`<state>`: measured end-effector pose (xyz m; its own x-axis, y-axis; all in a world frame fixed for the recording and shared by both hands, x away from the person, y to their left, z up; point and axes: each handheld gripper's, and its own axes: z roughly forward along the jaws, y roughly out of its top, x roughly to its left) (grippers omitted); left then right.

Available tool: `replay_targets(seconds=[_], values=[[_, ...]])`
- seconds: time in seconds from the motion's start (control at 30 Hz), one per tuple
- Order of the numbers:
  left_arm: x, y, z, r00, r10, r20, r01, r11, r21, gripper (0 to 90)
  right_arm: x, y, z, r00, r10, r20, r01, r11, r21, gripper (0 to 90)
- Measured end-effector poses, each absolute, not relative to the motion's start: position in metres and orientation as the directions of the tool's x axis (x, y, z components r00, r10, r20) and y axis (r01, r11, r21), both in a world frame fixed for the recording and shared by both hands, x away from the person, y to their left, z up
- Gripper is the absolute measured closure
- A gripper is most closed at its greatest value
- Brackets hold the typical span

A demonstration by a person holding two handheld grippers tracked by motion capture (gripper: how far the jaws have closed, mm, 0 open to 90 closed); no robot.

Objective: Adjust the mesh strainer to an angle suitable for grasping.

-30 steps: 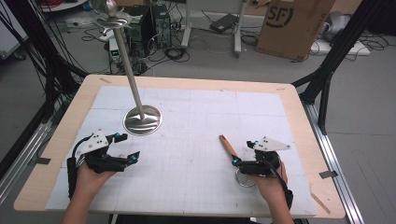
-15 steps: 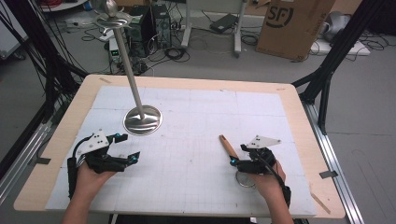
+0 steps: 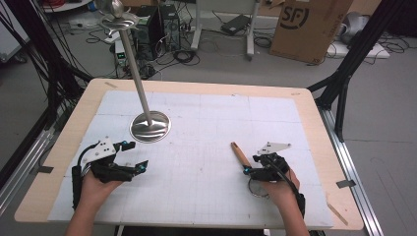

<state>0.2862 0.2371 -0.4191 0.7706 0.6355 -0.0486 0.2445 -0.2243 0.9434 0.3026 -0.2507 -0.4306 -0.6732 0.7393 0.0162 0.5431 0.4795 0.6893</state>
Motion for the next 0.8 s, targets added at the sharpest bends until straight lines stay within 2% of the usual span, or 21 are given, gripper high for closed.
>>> replay_targets(seconds=[0.23, 0.47, 0.8], values=[[0.286, 0.237, -0.419, 0.769, 0.637, -0.05, 0.247, -0.223, 0.943, 15.5, 0.304, -0.245, -0.434, -0.702, 0.712, 0.015, 0.551, 0.53, 0.645, 59.0], [0.286, 0.237, -0.419, 0.771, 0.635, -0.05, 0.246, -0.225, 0.943, 15.5, 0.305, -0.244, -0.433, -0.71, 0.704, 0.014, 0.548, 0.541, 0.638, 61.5], [0.287, 0.237, -0.42, 0.771, 0.636, -0.047, 0.247, -0.23, 0.941, 15.5, 0.301, -0.233, -0.43, -0.766, 0.642, 0.008, 0.511, 0.602, 0.614, 65.2]])
